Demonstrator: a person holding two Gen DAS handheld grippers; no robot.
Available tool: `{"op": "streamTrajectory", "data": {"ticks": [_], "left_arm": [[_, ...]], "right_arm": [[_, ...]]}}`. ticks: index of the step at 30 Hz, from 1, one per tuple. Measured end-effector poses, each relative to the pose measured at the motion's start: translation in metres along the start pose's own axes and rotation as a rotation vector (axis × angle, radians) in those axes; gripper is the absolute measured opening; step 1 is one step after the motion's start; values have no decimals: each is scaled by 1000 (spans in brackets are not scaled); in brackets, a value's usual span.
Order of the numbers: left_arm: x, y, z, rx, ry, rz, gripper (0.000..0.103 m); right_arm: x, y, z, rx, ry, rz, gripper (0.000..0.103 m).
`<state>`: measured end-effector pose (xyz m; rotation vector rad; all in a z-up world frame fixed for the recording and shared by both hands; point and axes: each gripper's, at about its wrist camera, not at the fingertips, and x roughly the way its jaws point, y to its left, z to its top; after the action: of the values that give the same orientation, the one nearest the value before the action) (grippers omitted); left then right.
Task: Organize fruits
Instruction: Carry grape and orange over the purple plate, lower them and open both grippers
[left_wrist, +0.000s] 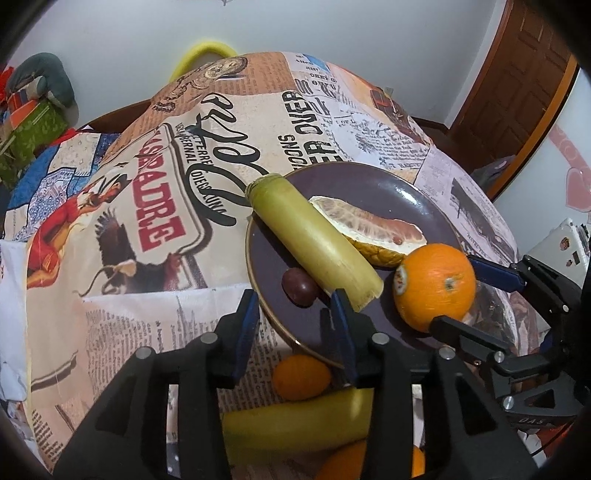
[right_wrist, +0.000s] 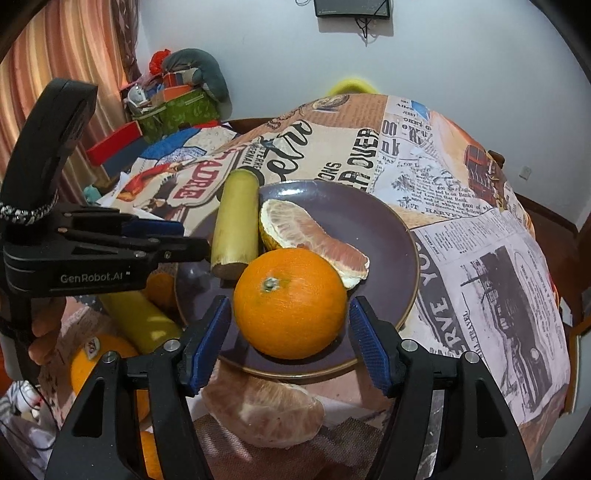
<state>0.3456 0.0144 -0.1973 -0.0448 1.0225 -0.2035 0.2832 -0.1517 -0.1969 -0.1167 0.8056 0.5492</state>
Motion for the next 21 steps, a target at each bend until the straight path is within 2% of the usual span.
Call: {"op": "streamTrajectory", "data": {"ticks": [3, 7, 13, 21], "left_arm": [[-10, 0, -3, -7, -9, 5, 41], [-26, -2, -10, -11, -19, 5, 50], [-47, -8, -28, -1, -30, 26, 55], [-62, -21, -59, 7, 14, 6, 58]], "right_arm": [[-7, 2, 0, -6, -7, -9, 64], [-19, 2, -2, -8, -13, -21, 64], [-44, -1, -9, 11, -29, -38, 64], [-74, 3, -19, 11, -58, -63, 64]]}}
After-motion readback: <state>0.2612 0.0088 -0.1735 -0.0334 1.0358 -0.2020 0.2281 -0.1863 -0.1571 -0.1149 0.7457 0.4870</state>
